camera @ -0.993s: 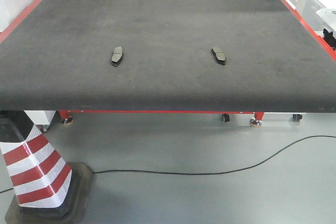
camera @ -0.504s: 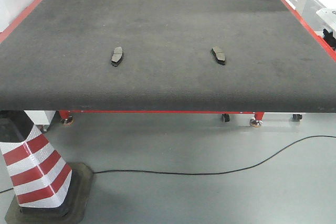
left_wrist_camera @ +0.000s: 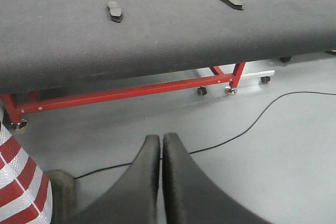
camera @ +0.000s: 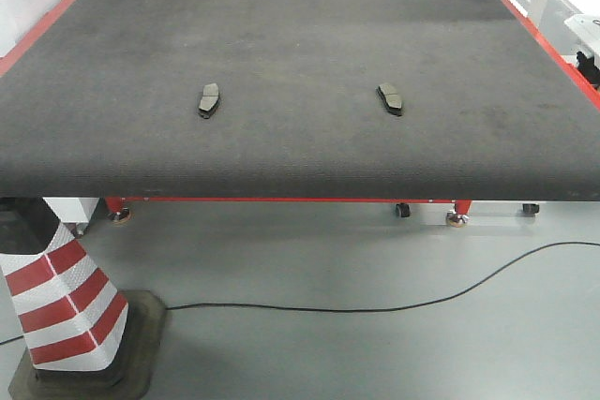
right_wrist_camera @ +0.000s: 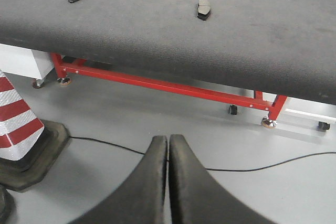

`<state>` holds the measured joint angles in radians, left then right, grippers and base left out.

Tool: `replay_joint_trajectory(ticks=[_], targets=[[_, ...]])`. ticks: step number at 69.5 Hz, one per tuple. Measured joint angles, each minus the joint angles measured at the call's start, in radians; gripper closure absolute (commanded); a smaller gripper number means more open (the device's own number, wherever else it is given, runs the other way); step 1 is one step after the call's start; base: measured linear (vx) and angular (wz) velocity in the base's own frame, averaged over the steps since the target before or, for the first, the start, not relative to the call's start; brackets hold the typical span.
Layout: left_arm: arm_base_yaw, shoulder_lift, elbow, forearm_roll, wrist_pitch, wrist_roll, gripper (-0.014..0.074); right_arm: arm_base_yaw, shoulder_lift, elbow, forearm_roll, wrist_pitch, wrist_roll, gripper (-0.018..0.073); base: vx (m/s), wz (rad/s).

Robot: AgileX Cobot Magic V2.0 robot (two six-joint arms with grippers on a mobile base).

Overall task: Move and align brake pads A on conveyor
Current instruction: 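Back the base away from the conveyor belt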

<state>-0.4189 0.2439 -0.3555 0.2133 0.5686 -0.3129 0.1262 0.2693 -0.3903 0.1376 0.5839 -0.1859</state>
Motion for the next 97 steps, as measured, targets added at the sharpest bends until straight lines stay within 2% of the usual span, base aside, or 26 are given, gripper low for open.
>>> replay_joint_trajectory(ticks=[97], targets=[[0.0,0.0,0.0,0.0,0.0,0.0,0.0603,0.0,0.0,0.0,0.0,0.0,0.0,0.0566,0.0,0.0]])
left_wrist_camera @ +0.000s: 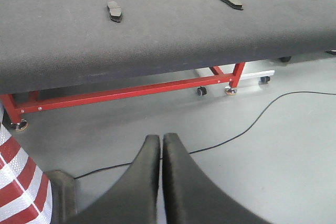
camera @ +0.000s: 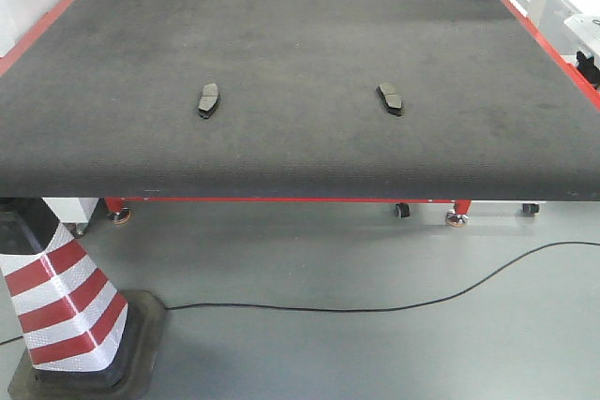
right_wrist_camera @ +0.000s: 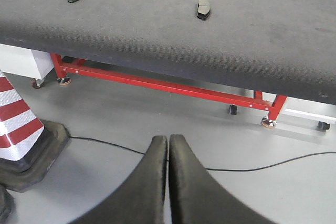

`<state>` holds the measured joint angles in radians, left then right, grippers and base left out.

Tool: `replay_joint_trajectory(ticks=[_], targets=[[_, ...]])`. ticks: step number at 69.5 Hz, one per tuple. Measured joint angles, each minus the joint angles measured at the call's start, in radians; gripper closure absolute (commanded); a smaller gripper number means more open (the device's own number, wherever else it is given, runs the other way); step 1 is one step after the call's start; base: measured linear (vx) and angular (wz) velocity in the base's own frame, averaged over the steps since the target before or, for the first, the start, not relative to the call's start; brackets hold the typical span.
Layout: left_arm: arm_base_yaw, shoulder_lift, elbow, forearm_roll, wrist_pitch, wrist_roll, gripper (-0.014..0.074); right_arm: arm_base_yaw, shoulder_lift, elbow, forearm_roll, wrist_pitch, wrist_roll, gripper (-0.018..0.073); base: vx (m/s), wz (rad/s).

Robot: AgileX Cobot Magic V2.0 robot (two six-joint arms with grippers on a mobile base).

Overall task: Move and align brake pads A on conveyor
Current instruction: 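Back the base away from the conveyor belt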

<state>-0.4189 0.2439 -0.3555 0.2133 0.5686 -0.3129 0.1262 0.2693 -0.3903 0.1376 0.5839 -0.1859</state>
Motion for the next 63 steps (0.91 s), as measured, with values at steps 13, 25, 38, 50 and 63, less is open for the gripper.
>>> replay_joint_trajectory(ticks=[13,25,38,50,63], targets=[[0.0,0.0,0.0,0.0,0.0,0.0,0.0603,0.0,0.0,0.0,0.0,0.0,0.0,0.0566,0.0,0.0],[0.0,0.0,0.0,0.0,0.0,0.0,0.0603,0.0,0.0,0.0,0.0,0.0,0.0,0.0566,0.0,0.0],[0.0,0.0,0.0,0.0,0.0,0.0,0.0603,0.0,0.0,0.0,0.0,0.0,0.0,0.0566,0.0,0.0],[0.0,0.0,0.0,0.0,0.0,0.0,0.0603,0.0,0.0,0.0,0.0,0.0,0.0,0.0566,0.0,0.0],[0.0,0.0,0.0,0.0,0.0,0.0,0.0603,0.0,0.0,0.0,0.0,0.0,0.0,0.0566,0.0,0.0]])
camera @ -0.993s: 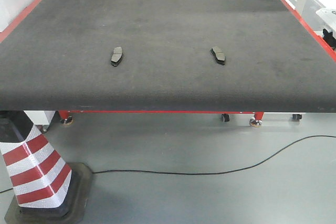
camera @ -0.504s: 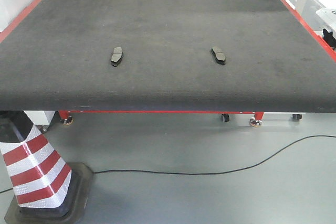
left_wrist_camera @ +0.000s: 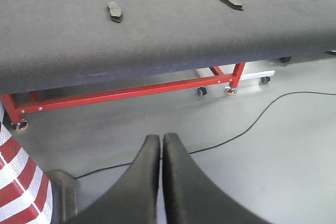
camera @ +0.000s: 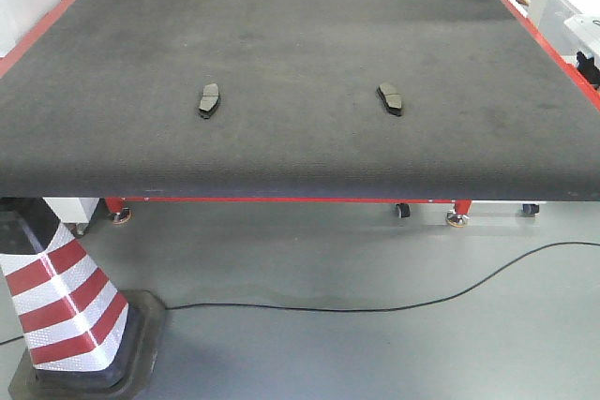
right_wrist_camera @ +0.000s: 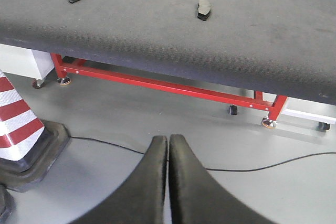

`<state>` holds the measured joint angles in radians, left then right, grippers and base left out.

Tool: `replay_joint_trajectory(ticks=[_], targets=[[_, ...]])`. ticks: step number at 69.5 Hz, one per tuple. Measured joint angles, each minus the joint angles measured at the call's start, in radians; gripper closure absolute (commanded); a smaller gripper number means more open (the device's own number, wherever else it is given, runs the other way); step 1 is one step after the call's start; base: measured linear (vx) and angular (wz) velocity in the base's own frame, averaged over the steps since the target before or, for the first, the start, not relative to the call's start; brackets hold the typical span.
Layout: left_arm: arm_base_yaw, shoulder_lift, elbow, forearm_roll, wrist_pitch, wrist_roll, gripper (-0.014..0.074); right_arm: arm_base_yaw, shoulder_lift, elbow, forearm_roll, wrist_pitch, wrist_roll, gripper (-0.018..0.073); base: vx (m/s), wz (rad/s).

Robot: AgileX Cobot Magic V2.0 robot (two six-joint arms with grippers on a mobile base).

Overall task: Move and align brake pads A on conveyor
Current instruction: 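Back the base away from the conveyor belt, then turn the base away from the conveyor toward the aisle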

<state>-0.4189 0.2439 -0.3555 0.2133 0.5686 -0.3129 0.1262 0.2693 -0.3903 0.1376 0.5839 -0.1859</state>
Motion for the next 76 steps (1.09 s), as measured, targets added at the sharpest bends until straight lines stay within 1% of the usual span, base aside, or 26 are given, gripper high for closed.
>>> replay_joint_trajectory(ticks=[51,64,76], targets=[[0.0,0.0,0.0,0.0,0.0,0.0,0.0603,0.0,0.0,0.0,0.0,0.0,0.0,0.0566,0.0,-0.02],[0.0,0.0,0.0,0.0,0.0,0.0,0.0603,0.0,0.0,0.0,0.0,0.0,0.0,0.0566,0.01,-0.35],[0.0,0.0,0.0,0.0,0.0,0.0,0.0603,0.0,0.0,0.0,0.0,0.0,0.0,0.0566,0.0,-0.7]])
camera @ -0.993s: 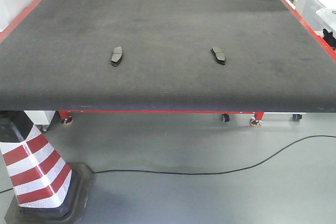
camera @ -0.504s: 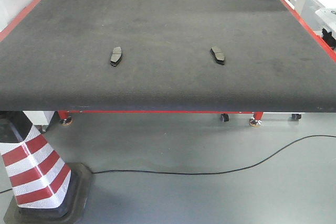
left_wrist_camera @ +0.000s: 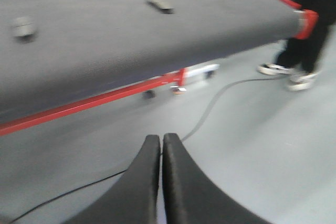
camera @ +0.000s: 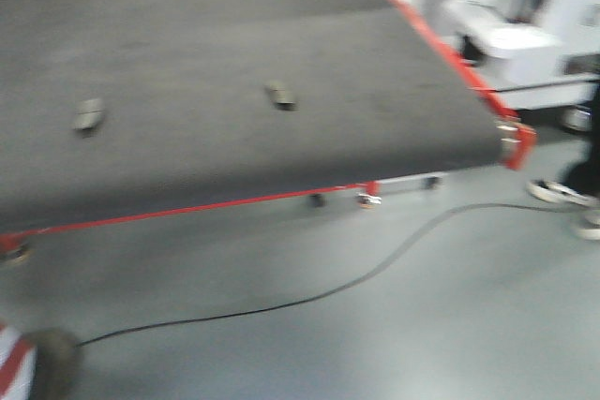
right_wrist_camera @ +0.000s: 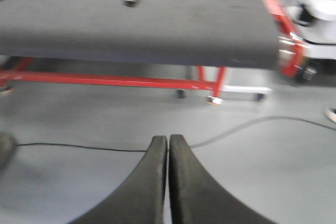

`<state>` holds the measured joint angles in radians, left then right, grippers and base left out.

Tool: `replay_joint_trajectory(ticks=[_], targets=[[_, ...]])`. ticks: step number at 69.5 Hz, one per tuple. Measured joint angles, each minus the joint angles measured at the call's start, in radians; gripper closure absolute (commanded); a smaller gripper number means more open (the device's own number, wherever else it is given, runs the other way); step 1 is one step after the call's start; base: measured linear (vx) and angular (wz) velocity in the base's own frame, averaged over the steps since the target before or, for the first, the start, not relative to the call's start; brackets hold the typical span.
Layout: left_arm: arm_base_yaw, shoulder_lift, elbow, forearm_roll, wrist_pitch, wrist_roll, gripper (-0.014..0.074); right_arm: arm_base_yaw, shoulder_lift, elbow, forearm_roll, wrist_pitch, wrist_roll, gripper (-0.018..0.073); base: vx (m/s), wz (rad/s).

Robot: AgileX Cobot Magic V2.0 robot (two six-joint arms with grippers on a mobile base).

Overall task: Move and align brake pads A on conveyor
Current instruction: 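Turn the base away from the conveyor toward the aisle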

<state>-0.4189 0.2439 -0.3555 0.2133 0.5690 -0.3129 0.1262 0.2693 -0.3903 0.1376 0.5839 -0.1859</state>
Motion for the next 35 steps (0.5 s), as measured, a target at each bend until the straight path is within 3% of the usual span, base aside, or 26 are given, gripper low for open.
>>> replay_joint_trajectory(ticks=[35], targets=[[0.0,0.0,0.0,0.0,0.0,0.0,0.0603,0.0,0.0,0.0,0.0,0.0,0.0,0.0566,0.03,-0.79]])
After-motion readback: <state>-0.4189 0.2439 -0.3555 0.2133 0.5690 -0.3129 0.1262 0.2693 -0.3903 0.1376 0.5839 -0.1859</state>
